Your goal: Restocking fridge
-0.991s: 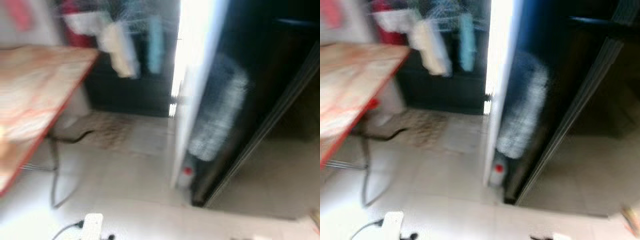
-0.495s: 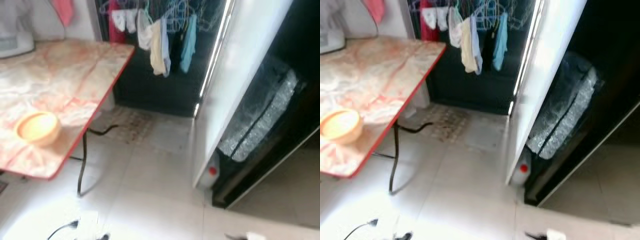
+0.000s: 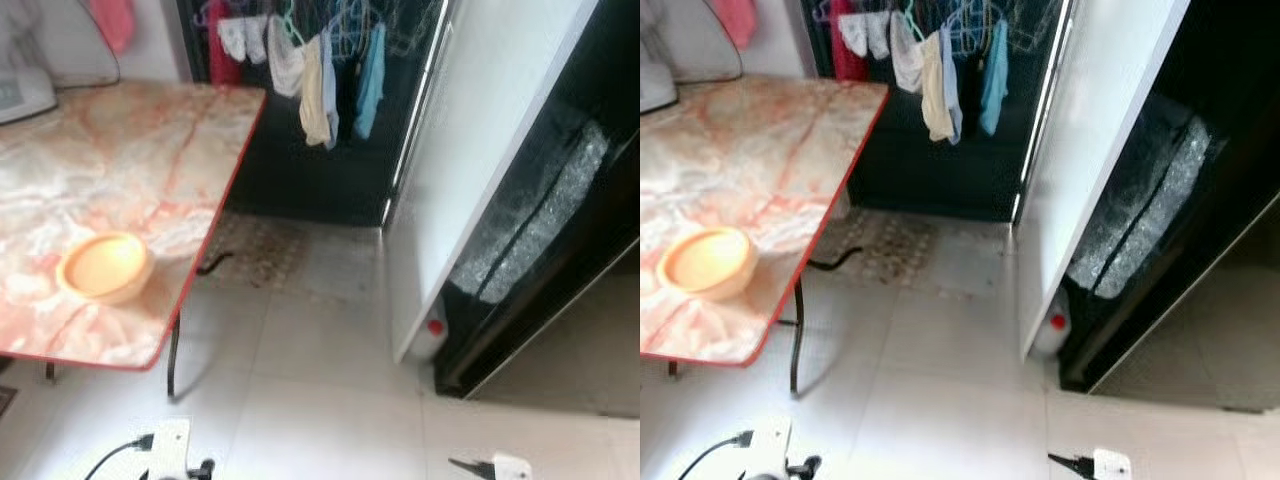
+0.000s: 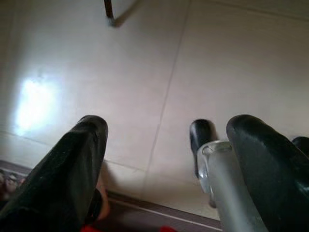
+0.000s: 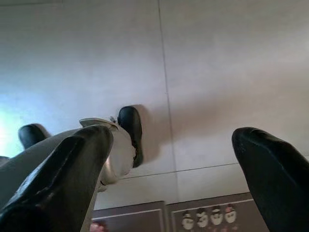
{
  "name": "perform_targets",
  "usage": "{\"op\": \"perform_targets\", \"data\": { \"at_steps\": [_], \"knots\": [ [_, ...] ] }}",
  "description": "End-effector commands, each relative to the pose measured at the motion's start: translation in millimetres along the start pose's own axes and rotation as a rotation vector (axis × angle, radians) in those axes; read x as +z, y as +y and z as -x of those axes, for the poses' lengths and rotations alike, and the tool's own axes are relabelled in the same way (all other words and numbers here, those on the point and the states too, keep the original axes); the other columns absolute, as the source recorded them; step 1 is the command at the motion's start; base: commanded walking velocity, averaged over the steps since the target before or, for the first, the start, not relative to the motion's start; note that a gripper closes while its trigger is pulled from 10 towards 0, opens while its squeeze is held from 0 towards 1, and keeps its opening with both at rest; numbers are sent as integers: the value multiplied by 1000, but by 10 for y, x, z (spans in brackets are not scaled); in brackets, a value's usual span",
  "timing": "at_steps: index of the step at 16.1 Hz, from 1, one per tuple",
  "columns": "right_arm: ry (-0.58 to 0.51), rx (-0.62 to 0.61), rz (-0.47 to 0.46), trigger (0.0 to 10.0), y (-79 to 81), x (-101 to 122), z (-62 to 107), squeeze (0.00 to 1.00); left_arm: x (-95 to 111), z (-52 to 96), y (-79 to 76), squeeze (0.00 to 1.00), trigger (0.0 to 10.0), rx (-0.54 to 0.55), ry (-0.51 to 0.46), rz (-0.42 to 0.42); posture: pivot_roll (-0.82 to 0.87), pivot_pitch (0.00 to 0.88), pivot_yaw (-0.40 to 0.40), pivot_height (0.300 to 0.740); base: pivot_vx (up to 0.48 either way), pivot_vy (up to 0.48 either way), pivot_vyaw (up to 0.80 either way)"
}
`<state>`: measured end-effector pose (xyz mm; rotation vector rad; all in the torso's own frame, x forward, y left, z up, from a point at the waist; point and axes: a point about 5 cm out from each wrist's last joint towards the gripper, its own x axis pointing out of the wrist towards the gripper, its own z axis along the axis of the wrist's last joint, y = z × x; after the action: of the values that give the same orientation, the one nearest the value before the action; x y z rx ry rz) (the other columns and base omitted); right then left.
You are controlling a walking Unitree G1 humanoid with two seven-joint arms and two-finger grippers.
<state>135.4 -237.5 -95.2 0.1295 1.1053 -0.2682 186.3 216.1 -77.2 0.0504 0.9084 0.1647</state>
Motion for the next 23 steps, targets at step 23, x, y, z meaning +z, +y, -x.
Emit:
{"op": "perform_targets", "data": {
  "at_steps": [23],
  "knots": [
    [-103, 34, 30, 10000, 39, 560, -15, 0, 590, -83, -106, 0, 10000, -26, -120, -17, -169, 77, -1, 740, 0, 11, 0]
  ]
}}
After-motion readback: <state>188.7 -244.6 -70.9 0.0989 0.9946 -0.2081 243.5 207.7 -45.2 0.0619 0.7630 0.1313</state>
